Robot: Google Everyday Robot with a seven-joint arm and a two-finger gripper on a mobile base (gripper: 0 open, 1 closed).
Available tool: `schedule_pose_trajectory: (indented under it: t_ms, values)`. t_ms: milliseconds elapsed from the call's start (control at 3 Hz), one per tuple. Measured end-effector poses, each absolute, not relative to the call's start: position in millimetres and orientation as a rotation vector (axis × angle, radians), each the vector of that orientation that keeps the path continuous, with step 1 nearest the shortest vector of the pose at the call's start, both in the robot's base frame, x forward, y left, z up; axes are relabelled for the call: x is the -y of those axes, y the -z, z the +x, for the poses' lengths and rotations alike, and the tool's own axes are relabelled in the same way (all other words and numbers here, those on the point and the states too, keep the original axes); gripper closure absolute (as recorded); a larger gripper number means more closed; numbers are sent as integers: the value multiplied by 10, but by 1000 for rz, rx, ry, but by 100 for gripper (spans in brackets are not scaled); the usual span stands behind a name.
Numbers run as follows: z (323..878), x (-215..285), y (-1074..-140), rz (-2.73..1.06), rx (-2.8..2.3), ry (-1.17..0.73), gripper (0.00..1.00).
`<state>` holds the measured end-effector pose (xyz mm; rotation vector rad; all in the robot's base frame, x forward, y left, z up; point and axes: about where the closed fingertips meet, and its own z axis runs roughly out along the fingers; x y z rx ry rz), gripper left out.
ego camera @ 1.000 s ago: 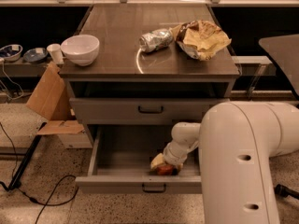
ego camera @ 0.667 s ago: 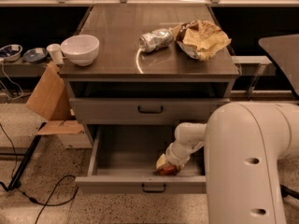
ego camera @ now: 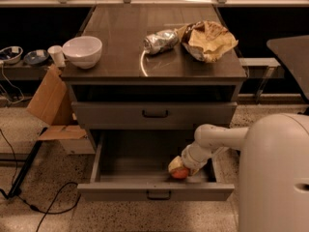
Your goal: Pick apple from middle drawer and place on counter
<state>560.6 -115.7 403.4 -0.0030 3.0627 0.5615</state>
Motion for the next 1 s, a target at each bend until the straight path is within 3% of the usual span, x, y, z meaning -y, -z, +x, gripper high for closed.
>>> schedule_pose_trajectory:
  t_ms: [333, 1000]
  values:
    - [5633, 1422, -4398, -30, -3016, -582, 100]
    - [5676, 1915, -5315, -145, -2955, -497, 100]
